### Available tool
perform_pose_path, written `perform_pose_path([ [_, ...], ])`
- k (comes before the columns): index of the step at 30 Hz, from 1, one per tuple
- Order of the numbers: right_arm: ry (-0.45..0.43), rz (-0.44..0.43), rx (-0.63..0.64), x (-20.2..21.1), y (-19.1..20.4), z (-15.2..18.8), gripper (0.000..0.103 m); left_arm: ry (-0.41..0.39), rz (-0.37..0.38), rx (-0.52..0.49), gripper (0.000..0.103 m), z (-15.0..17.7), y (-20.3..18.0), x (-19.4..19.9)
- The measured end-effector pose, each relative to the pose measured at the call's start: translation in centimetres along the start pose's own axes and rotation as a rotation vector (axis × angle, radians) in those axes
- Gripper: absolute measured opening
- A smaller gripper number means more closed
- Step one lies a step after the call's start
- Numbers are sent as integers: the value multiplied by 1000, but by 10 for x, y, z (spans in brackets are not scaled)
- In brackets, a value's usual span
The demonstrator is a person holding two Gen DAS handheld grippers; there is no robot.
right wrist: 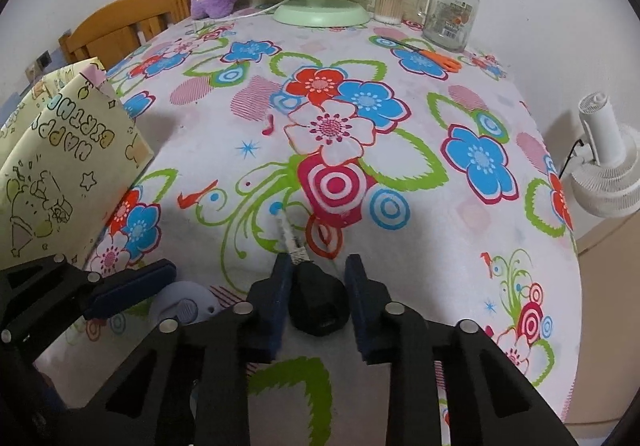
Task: Organize rigid objects
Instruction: 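Grasp the grey-blue round object with the left gripper while the right gripper approaches the black key, then close the right gripper on the black key head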
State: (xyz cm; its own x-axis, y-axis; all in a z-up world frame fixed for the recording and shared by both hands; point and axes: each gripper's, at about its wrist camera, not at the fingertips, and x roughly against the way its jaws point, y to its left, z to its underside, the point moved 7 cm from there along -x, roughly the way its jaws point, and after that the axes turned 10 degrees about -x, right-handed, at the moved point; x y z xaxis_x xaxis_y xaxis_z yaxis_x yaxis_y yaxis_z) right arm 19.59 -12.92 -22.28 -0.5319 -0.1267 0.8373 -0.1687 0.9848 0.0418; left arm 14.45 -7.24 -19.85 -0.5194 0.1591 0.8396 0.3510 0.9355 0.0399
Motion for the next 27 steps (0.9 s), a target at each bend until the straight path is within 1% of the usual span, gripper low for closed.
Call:
perform_pose_path([
  [2,-3,5,-4,2,-2,2,27,-2,-3,-4,39,1,-2,1],
  [3,-5,4,-5,4,-2,3,24,-6,-3,-5,39,1,-3,2],
  [4,-13,1,-4,6,-3,3,17,-14,-9,-8,39,1,-3,5],
  [6,-10,3,-12,9,-5,5,15,-24,-19,-14,39,0,-5,8],
  [9,-8,3,-23,13,-10,9,14,-28,-15,-20,39,1,-9,11],
  [11,-17,1,-22,17,-10,11,11,-27,-14,-22,39,3,-11,12],
  [12,-11,-9,-21,18,-10,13,6,-27,-14,-25,39,3,-12,12],
  [14,1,-20,-26,19,-11,17,6,-24,-11,-28,39,5,-14,12],
  [17,-11,-12,-19,23,-13,21,6,-15,-6,-34,39,10,-18,12],
  [20,-11,-12,-9,27,-13,26,11,-3,-2,-43,39,15,-21,11],
  [21,-11,-16,-5,28,-13,27,20,0,-1,-45,39,17,-21,10],
  [22,-8,-17,-5,28,-13,29,33,-4,-6,-50,39,18,-23,11],
  [24,0,-16,-11,27,-14,32,48,-5,-11,-55,39,20,-23,12],
  [27,6,-29,-30,23,-16,33,48,-10,-14,-61,39,21,-24,13],
])
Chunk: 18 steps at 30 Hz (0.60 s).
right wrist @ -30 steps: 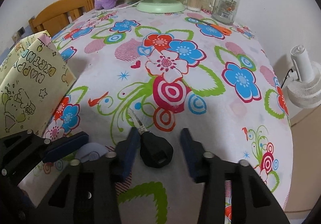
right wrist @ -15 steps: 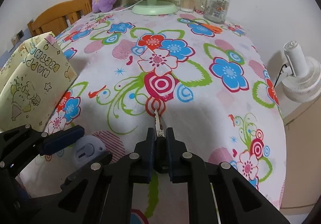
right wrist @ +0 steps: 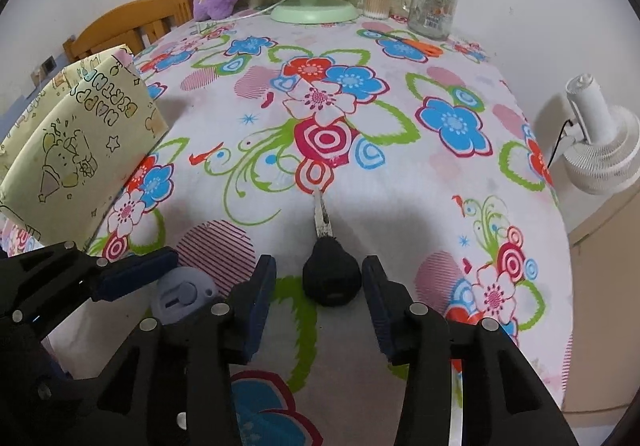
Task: Organize rigid objects
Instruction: 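Close the right gripper on the black key head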
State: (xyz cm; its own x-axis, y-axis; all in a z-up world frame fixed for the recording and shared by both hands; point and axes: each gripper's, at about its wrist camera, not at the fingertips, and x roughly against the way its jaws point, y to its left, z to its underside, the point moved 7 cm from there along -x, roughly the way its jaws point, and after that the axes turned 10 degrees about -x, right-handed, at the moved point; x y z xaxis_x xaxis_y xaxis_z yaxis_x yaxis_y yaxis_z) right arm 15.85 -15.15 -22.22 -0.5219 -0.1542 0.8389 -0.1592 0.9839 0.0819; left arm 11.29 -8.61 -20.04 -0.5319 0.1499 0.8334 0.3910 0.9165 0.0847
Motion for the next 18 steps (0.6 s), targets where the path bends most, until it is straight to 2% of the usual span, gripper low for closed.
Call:
perform_pose_path([
  [5,-1,26,7,-2,0,0,42,2,7,4,39,0,-1,0],
  [7,-6,29,12,-2,1,1,34,3,12,6,39,0,-1,1],
  [18,-15,38,-9,6,0,3,34,1,28,4,39,1,-3,8],
])
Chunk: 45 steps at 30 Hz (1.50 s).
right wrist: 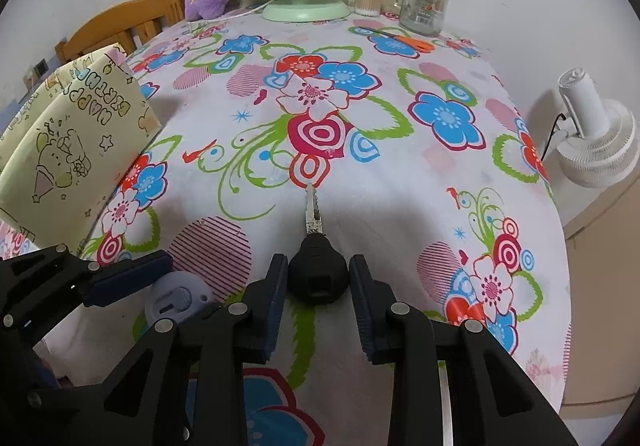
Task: Organize rigid objects
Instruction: 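Lift the grey-blue object and black key and carry both toward the yellow box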
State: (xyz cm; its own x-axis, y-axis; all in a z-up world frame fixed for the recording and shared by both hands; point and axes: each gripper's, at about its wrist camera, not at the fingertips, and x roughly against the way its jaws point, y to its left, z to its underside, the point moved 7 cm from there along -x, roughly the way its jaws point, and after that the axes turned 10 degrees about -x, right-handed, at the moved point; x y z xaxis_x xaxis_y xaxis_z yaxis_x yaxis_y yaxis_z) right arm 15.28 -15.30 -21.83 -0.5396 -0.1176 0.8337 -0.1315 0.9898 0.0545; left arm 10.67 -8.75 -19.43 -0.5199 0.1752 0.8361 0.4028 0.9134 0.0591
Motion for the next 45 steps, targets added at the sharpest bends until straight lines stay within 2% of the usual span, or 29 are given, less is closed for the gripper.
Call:
perform_pose_path([
  [31,-112,27,-13,82,17,-18,34,-77,-46,-54,39,-21,2,74],
  [45,-140,24,13,112,37,-37,34,-104,-60,-51,39,-31,18,107],
])
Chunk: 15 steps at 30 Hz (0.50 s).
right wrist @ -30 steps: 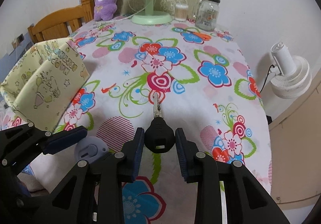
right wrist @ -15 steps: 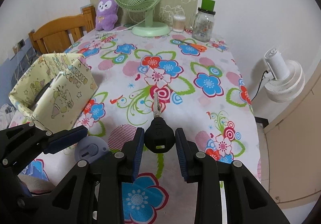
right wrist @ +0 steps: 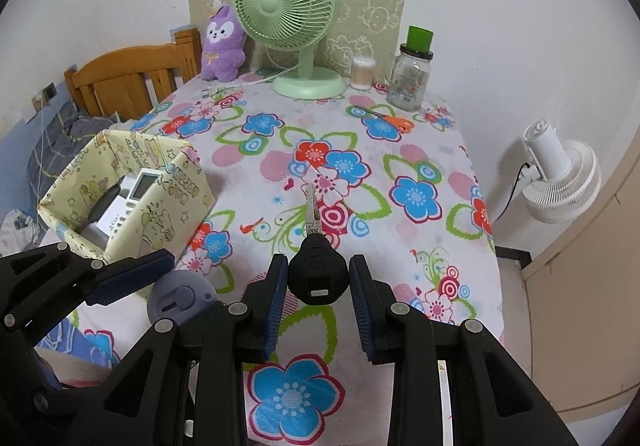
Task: Organize rigid objects
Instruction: 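Lift the grey-blue object and black key and carry both toward the yellow box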
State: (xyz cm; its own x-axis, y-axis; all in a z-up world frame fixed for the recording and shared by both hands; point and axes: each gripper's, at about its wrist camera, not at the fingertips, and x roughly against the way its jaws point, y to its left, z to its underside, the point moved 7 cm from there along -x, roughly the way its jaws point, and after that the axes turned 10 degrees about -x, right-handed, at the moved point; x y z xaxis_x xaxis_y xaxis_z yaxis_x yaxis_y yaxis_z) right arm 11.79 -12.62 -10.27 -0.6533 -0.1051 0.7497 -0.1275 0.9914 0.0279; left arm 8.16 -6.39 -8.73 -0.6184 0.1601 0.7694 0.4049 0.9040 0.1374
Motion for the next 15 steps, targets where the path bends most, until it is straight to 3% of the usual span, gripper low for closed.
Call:
perform_pose_path([
  [15,-6,-25,37,4,38,-19,34,-5,-19,21,39,1,37,15],
])
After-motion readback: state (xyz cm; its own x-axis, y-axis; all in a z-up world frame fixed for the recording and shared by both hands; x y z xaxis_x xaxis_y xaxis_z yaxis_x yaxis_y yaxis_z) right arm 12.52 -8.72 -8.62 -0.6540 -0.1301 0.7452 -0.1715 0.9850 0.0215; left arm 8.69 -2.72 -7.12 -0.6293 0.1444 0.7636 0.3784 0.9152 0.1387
